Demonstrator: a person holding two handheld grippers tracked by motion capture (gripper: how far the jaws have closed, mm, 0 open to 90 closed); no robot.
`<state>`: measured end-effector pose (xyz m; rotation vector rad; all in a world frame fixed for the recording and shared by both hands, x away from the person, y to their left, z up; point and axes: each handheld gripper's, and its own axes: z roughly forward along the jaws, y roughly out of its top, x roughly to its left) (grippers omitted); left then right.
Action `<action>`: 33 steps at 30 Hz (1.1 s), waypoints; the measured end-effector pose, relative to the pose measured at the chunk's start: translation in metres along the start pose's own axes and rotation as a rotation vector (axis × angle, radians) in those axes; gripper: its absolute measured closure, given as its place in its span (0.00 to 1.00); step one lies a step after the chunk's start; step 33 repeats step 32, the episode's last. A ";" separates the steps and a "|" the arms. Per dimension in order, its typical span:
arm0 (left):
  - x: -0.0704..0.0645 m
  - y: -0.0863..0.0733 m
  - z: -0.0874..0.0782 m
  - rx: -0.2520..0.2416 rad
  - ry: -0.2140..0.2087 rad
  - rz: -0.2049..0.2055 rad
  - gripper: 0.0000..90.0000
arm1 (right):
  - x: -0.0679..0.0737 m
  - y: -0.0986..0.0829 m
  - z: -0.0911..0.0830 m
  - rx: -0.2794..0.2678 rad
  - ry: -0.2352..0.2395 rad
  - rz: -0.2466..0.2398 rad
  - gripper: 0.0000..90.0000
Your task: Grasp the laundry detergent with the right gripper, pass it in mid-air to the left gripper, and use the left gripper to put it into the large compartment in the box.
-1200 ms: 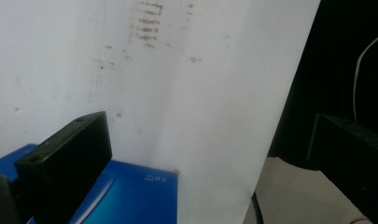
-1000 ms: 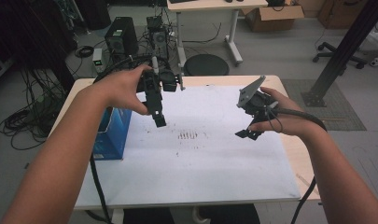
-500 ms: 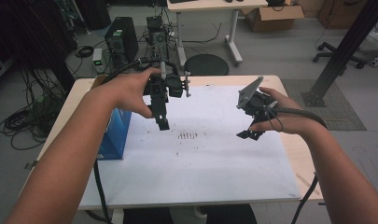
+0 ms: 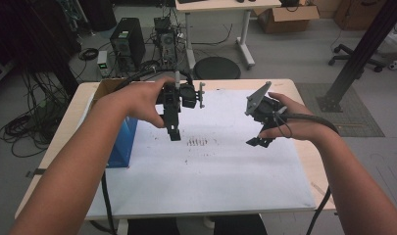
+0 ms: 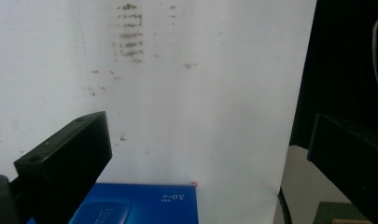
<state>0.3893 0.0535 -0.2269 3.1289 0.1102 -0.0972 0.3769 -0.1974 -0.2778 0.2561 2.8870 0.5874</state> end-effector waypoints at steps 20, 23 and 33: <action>-0.003 0.003 0.005 0.026 0.020 0.004 0.00 | 0.001 -0.007 0.003 0.006 0.006 0.014 0.03; -0.003 0.003 0.006 0.024 0.021 0.002 0.00 | 0.001 -0.007 0.003 0.006 0.006 0.014 0.03; -0.005 0.002 0.004 0.019 0.030 -0.001 0.00 | 0.004 -0.006 0.002 0.001 0.002 0.013 0.03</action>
